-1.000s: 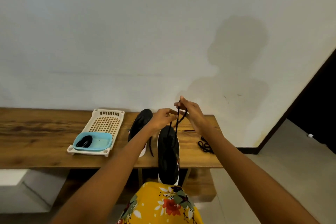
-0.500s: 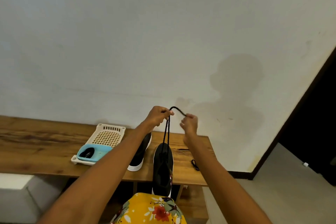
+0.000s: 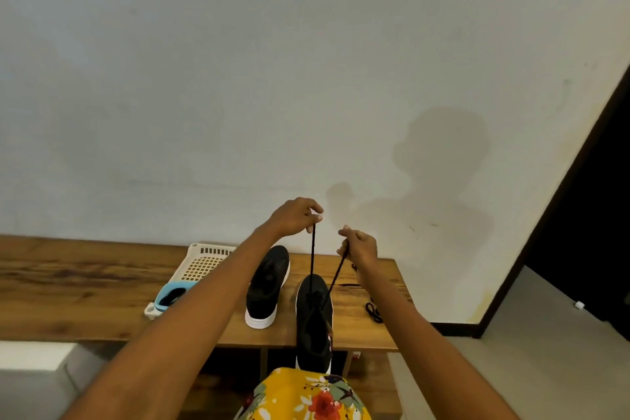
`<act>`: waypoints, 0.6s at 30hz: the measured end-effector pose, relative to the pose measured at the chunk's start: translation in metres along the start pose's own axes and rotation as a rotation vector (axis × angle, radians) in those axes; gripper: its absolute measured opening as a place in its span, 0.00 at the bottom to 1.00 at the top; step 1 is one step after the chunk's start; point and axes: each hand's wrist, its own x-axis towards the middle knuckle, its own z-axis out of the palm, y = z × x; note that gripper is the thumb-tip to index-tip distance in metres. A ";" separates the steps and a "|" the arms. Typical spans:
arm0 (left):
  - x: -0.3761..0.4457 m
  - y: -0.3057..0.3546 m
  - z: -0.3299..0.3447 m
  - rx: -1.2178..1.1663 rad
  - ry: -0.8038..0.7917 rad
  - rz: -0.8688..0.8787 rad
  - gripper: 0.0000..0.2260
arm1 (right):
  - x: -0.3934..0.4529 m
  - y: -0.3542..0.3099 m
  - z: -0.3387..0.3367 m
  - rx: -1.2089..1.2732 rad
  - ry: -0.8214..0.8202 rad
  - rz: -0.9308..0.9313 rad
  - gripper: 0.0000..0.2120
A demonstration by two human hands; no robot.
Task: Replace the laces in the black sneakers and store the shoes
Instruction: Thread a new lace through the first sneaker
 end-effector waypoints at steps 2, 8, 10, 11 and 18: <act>0.002 0.004 -0.004 0.098 -0.062 0.075 0.11 | 0.000 -0.004 0.000 -0.128 -0.017 -0.050 0.11; 0.014 0.018 0.003 0.156 0.167 0.217 0.08 | -0.011 -0.045 0.006 -0.430 -0.549 -0.201 0.14; 0.012 0.020 0.009 0.054 0.258 0.194 0.09 | -0.008 -0.048 -0.001 -0.502 -0.620 -0.205 0.10; 0.011 0.019 0.014 -0.046 0.277 0.154 0.10 | -0.006 -0.048 -0.004 -0.520 -0.632 -0.222 0.11; 0.001 -0.007 0.050 -0.738 -0.235 -0.242 0.27 | 0.003 -0.040 -0.036 -0.602 -0.686 -0.278 0.11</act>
